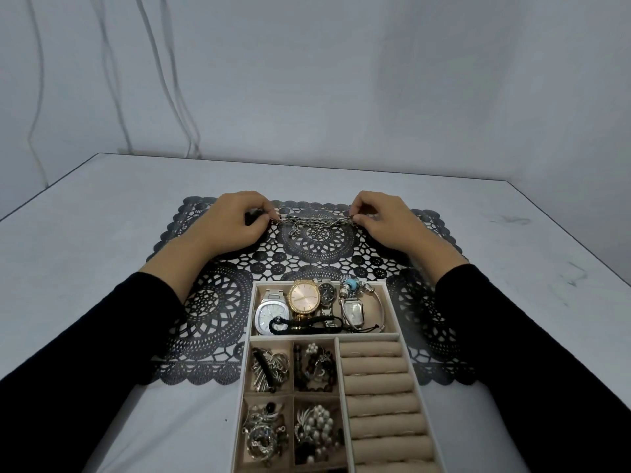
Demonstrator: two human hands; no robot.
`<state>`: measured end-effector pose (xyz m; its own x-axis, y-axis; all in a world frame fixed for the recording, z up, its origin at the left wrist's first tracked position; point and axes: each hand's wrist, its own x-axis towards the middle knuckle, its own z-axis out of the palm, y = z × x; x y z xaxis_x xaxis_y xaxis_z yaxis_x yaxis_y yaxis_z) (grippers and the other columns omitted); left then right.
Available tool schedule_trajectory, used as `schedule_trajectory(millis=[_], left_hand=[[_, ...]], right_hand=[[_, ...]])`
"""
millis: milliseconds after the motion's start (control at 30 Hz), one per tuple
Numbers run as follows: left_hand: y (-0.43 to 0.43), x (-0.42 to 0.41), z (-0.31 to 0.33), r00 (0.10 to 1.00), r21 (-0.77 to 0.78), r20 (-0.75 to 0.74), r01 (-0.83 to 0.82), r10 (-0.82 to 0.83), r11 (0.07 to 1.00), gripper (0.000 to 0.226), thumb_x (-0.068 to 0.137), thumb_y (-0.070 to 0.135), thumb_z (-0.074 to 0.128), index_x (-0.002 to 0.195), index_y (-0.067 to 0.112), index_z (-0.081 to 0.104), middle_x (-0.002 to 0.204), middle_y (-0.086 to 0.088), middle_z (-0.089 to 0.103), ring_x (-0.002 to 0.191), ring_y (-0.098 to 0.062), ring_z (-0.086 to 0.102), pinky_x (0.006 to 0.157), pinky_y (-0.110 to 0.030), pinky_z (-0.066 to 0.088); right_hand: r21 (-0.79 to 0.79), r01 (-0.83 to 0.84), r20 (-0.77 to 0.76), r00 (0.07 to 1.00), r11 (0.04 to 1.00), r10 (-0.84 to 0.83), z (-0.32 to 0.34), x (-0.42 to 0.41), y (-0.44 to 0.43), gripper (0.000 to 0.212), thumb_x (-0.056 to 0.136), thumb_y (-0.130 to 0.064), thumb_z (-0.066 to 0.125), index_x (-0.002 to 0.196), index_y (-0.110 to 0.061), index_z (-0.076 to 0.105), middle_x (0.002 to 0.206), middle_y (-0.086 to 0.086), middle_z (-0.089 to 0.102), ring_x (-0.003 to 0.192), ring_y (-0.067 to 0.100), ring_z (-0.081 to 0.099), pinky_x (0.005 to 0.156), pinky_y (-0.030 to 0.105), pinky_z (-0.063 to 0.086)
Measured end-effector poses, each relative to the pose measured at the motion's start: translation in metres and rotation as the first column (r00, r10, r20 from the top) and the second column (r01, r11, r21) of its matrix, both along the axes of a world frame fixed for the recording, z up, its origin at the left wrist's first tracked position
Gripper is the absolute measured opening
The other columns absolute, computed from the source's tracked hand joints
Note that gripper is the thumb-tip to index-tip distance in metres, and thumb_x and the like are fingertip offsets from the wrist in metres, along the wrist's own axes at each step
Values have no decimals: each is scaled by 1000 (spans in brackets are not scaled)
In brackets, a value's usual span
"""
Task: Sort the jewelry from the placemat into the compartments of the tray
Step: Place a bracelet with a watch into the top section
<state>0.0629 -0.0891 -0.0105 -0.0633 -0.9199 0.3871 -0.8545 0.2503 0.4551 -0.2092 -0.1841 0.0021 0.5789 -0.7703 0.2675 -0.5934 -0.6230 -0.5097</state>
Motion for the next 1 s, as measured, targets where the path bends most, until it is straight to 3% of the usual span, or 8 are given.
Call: schedule_trajectory(millis=[133,200,333,467,633,767,867,1000], left_hand=[[3,0,1,1000,-2,-22,-8,8,1000,12,87,24,59,92,24,71,100,7,69,96,-14,61,88,-32,48],[2,-2,1,999,-24,-23,-23,22,999,11,88,24,62,91,21,72,98,6,70,95,-14,62,87,-32,49],[1,1,-1,998,-79,12,-57,59,995,6,89,25,67,87,21,71,94,5,70,92,-16,63,86,-37,51],[0,0,-1,1000,-47,6,8,-8,999,11,88,34,70,96,27,73,101,8,69,97,-13,62,87,-36,50],[-1,-2,-1,1000,-34,14,-6,6,999,9,88,30,69,95,25,74,103,9,69,96,-16,62,86,-38,50],[-2,-4,-2,1000,-39,1,-30,30,999,7,89,27,70,93,23,74,99,7,70,94,-14,61,82,-29,46],[-2,-3,-2,999,-29,-12,-36,35,999,7,89,27,69,92,23,73,100,7,70,96,-13,62,86,-31,48],[-1,2,-1,998,-28,-12,-54,53,998,6,90,25,67,92,22,72,101,8,70,100,-13,61,89,-29,45]], right_hand=[[10,36,14,999,999,-36,-3,-11,0,6,90,-9,59,93,-12,64,94,-5,63,91,12,55,70,5,35],[14,34,12,999,999,-34,-2,-13,0,7,90,-8,58,94,-12,63,97,-3,63,94,13,55,73,4,35],[-53,27,-18,999,998,-28,-2,-17,-1,13,88,-6,57,92,-15,66,100,4,63,98,17,55,88,27,44],[-147,6,88,996,989,7,-4,-8,8,9,86,-9,62,89,-15,68,94,3,64,91,15,58,88,34,47],[-156,-186,10,982,970,190,-3,23,25,18,90,-16,63,106,-19,72,105,-1,64,97,11,55,89,24,43],[-128,-314,-73,949,941,307,-5,46,32,29,91,-11,61,117,-20,69,111,0,64,97,10,54,85,18,40],[-143,-354,-114,933,924,340,-7,48,32,29,92,-7,60,116,-18,70,112,0,64,96,6,52,84,14,36],[-124,-298,-60,954,947,292,-5,26,30,21,89,-10,64,105,-18,74,107,-3,66,86,1,55,76,7,37]])
